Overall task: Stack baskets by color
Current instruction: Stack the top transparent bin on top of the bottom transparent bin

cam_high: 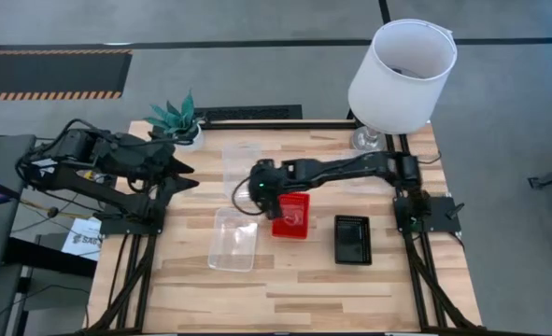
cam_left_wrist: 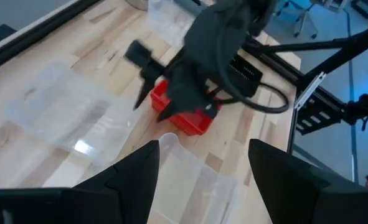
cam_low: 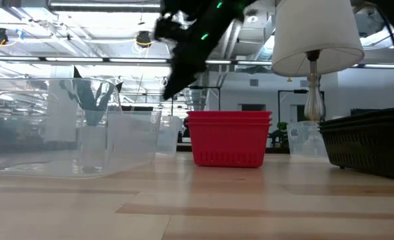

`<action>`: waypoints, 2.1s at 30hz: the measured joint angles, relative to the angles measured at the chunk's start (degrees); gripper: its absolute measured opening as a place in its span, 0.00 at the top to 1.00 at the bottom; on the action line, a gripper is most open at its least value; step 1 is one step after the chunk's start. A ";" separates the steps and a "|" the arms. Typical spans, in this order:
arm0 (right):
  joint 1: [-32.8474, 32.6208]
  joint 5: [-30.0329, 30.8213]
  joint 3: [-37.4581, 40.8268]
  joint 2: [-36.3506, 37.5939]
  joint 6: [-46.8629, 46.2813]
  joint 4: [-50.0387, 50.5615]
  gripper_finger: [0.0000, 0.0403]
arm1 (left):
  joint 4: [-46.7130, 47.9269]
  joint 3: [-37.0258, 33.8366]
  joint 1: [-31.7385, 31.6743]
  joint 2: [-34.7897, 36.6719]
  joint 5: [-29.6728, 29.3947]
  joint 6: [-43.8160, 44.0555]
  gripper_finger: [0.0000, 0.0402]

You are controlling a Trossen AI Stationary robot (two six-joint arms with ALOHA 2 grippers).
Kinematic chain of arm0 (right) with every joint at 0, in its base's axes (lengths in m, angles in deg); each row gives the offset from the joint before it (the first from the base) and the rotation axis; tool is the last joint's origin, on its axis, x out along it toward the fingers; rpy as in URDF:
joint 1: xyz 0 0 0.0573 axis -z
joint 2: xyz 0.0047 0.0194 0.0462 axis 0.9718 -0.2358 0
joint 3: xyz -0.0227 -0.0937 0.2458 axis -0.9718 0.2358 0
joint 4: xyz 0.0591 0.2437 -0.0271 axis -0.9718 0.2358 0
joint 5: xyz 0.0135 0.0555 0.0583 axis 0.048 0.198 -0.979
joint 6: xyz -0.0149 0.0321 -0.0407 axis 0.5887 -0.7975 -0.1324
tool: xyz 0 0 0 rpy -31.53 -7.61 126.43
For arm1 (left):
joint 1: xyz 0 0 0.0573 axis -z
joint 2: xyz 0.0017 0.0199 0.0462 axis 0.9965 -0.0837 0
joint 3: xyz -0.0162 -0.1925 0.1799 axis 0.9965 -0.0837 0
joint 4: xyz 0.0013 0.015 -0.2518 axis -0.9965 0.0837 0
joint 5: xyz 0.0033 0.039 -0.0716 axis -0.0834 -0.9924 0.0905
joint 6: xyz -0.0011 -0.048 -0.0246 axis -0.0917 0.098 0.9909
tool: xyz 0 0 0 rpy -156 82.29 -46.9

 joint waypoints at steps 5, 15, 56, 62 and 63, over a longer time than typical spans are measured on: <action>1.09 1.32 0.33 -3.02 0.91 1.60 0.39 | 0.76 0.00 1.18 0.10 -0.65 1.01 0.42; 2.03 1.69 0.28 -5.68 0.91 1.69 0.43 | 0.89 0.00 2.50 -0.90 -0.79 1.90 0.42; -5.03 13.54 -22.13 -6.31 11.18 16.38 0.99 | 7.03 0.00 2.47 -0.23 -4.94 1.33 0.42; -12.76 12.08 -31.43 -6.30 12.91 19.56 0.99 | 7.34 0.02 2.47 2.00 -5.80 2.09 0.42; -14.06 11.83 -32.07 -6.29 13.56 19.78 0.99 | 7.36 0.02 2.47 2.45 -6.33 2.10 0.42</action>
